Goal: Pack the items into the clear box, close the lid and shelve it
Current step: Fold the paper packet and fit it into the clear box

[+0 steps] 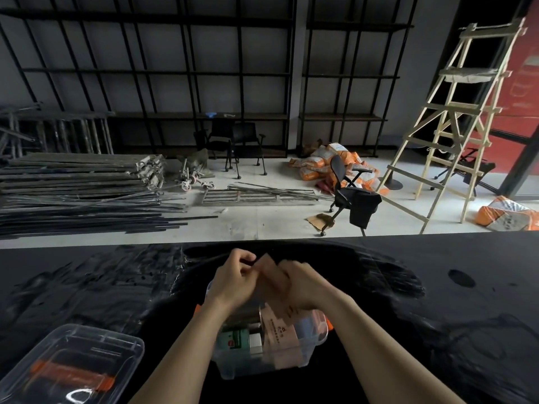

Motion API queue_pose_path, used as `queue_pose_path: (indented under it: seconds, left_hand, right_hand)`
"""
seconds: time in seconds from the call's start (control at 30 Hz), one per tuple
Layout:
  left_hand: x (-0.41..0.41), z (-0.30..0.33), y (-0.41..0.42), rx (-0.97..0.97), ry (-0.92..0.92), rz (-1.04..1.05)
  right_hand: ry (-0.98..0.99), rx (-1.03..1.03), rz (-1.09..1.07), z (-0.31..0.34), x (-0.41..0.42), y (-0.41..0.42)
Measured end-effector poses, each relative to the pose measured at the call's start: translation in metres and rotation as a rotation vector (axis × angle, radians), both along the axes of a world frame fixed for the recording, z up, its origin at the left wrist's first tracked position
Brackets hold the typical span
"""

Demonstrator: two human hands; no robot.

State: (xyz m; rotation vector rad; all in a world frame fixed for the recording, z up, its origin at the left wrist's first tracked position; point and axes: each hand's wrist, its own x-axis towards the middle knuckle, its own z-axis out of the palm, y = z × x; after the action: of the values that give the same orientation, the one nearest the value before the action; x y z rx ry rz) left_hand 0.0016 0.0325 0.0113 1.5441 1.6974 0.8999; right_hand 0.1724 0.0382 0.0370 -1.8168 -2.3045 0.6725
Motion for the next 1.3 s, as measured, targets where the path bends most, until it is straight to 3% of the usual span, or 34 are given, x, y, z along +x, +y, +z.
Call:
queue_pose_path:
  seconds: [0.07,0.17,0.37,0.57,0.67,0.87,1.1,1.3]
  left_hand:
    - [0.004,-0.008,-0.003,-0.013,0.059,0.053]
    - [0.015,-0.019,-0.01,-0.098,0.564,-0.178]
    - [0.036,-0.03,-0.013,-0.146,0.873,-0.577]
    - [0.058,-0.029,-0.008,-0.044,1.221,-0.646]
    - [0.057,-0.029,-0.004,-0.01,1.268,-0.697]
    - [0.041,-0.026,0.0,0.085,0.882,-0.57]
    - [0.005,0.009,0.027,0.085,-0.042,-0.278]
    - [0.004,0.033,0.03,0.22,-0.35,0.028]
  right_hand:
    - [0.139,0.021,-0.097,0.013,0.006,0.0]
    - [0.238,0.036,-0.151,0.022,0.011,0.001]
    - [0.289,0.024,-0.25,0.015,0.014,0.0]
    - [0.283,0.054,-0.278,0.004,0.02,-0.003]
    - [0.301,0.07,-0.265,0.002,0.02,-0.004]
    - [0.325,0.083,-0.253,0.001,0.024,0.005]
    - [0.519,0.019,-0.229,-0.001,0.013,0.012]
    - [0.76,0.027,-0.176,0.012,0.009,0.007]
